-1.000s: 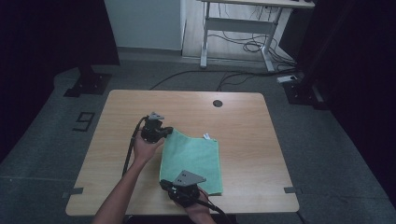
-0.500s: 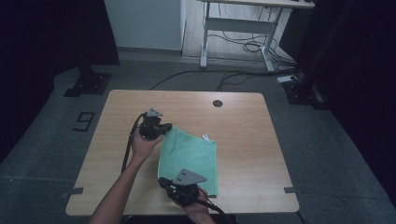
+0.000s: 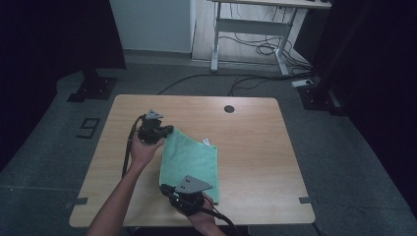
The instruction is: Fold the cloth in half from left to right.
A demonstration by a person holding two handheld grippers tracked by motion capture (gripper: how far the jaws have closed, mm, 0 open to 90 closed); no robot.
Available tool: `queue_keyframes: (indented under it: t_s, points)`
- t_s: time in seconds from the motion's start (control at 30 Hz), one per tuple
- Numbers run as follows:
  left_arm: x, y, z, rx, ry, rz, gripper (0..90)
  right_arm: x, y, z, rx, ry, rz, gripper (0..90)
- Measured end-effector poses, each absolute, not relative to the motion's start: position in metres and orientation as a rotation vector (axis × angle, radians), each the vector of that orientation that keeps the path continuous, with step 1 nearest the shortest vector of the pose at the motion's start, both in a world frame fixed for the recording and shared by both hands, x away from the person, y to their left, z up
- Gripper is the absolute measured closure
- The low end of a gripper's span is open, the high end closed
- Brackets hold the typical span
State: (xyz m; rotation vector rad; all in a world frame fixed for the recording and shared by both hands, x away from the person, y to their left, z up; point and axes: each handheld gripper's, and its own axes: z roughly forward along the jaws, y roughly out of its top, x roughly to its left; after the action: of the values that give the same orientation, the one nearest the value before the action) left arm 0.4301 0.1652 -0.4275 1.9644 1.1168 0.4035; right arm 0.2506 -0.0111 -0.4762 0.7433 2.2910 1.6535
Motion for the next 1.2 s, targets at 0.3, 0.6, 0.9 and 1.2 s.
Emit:
queue_keyframes:
  t_s: [0.3, 0.6, 0.9, 1.2]
  points:
    - [0.439, 0.149, -0.443, 1.987, 1.141, 0.364, 88.6, 0.248, -0.024, -0.482, 0.779, 2.281, 1.649, 85.9]
    - [0.447, 0.131, -0.454, 2.021, 1.146, 0.338, 88.6, 0.250, -0.037, -0.486, 0.804, 2.269, 1.637, 85.8]
    - [0.451, 0.125, -0.461, 2.040, 1.154, 0.331, 88.5, 0.249, -0.049, -0.496, 0.840, 2.281, 1.615, 85.8]
    - [0.454, 0.115, -0.466, 2.049, 1.151, 0.325, 88.4, 0.249, -0.062, -0.499, 0.872, 2.260, 1.607, 85.8]
